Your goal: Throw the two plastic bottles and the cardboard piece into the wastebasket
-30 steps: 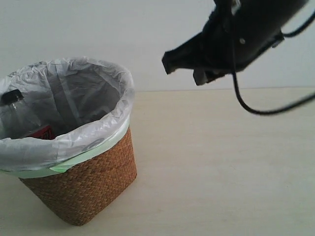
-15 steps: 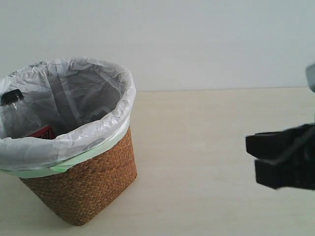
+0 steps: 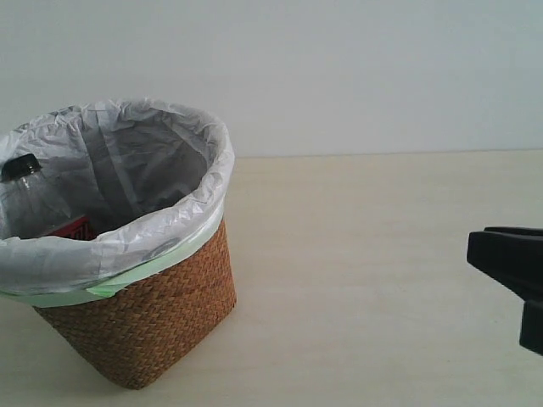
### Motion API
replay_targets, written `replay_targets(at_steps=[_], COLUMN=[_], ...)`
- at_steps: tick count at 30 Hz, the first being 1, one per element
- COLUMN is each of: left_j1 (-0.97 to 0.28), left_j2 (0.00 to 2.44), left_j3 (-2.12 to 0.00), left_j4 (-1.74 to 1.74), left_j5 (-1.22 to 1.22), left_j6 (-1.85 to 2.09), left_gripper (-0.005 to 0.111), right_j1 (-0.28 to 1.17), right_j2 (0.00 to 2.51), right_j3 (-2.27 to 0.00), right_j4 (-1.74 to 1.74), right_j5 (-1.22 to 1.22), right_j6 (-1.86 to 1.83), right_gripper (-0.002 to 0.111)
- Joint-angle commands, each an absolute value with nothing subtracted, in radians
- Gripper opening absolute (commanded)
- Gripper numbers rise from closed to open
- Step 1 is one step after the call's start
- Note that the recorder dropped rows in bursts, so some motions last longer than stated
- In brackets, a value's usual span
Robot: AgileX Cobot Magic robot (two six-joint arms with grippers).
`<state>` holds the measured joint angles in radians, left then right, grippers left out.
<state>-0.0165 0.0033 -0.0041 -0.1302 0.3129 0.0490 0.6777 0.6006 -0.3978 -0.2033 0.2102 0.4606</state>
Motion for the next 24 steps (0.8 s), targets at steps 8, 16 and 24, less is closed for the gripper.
replay_targets(at_steps=[8, 16, 24], left_j1=[-0.016, -0.016, -0.016], left_j2=[0.000, 0.000, 0.000], left_j3=[0.000, 0.000, 0.000], left_j4=[-0.127, -0.127, -0.127], left_j5=[0.310, 0.310, 0.310], left_j6=[0.044, 0.044, 0.044], left_gripper=[0.004, 0.004, 0.004], right_j1=[0.670, 0.589, 0.481], right_j2=[0.576, 0.265, 0.079], right_j3=[-0.396, -0.192, -0.020], right_j4=[-0.215, -0.206, -0.193], right_j5=[0.206, 0.000, -0.063], right_j6=[0.469, 0.473, 0.491], right_gripper=[0.008, 0.008, 0.008])
